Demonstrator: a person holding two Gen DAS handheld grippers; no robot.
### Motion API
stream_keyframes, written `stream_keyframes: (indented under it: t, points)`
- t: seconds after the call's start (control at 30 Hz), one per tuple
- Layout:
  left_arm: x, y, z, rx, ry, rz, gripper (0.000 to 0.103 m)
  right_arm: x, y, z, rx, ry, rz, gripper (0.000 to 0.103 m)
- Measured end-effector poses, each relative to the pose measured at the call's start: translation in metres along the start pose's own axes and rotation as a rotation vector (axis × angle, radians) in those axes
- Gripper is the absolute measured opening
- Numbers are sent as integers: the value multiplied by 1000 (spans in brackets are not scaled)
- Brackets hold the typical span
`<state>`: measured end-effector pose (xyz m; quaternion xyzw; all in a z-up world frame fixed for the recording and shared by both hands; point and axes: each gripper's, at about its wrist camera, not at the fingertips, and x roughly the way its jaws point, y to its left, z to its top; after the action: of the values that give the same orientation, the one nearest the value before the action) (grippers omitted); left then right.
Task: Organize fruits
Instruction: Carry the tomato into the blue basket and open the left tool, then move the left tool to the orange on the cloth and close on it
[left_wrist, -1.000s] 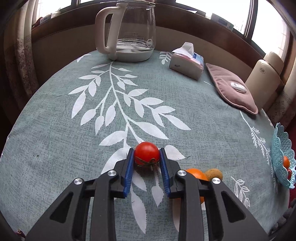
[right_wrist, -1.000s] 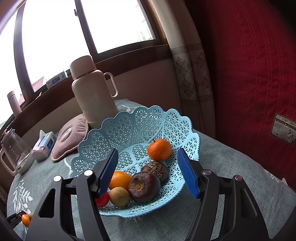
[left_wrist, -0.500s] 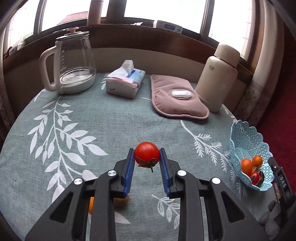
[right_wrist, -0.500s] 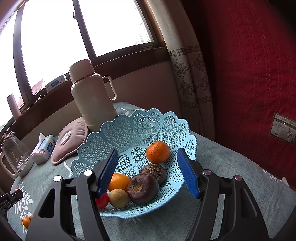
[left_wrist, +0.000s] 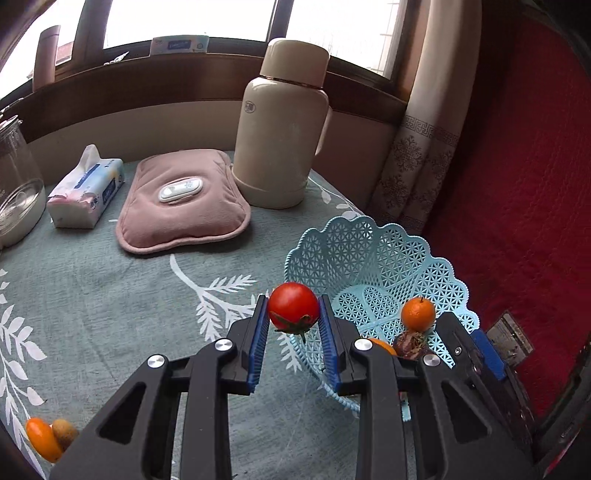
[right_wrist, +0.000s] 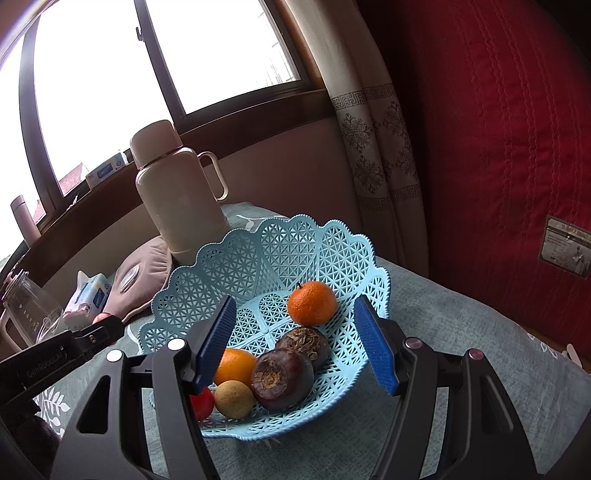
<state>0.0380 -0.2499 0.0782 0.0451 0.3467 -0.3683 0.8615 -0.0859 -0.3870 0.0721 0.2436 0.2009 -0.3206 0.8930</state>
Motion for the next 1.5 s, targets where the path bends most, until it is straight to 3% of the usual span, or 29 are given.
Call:
stream_keyframes:
  t: [0.1, 0.13, 0.17, 0.6, 0.77, 0.83, 1.17, 1.5]
  points:
    - [9, -9, -2, 23, 14, -15, 34, 1, -2, 1, 9, 2, -1, 68]
    - [9, -9, -2, 20, 15, -18, 51, 1, -2, 1, 11, 1, -2, 68]
    - [8, -8, -3, 13, 5, -15, 59, 1, -2, 1, 11, 0, -3, 68]
    - [-18, 15, -14, -24, -19, 61, 59, -5, 3, 0, -10, -29, -6, 68]
    - [-27, 23, -19, -47, -23, 99, 76, -6, 3, 0, -11, -39, -5, 69]
    - [-31, 29, -21, -64, -22, 108, 77, -9, 3, 1, -8, -56, -8, 79]
    - [-51, 52, -35, -82, -45, 196, 78, -26, 19, -3, -105, -149, -6, 79]
    - [-81, 84, -56, -132, -69, 291, 82, -30, 25, -4, -133, -167, 28, 79]
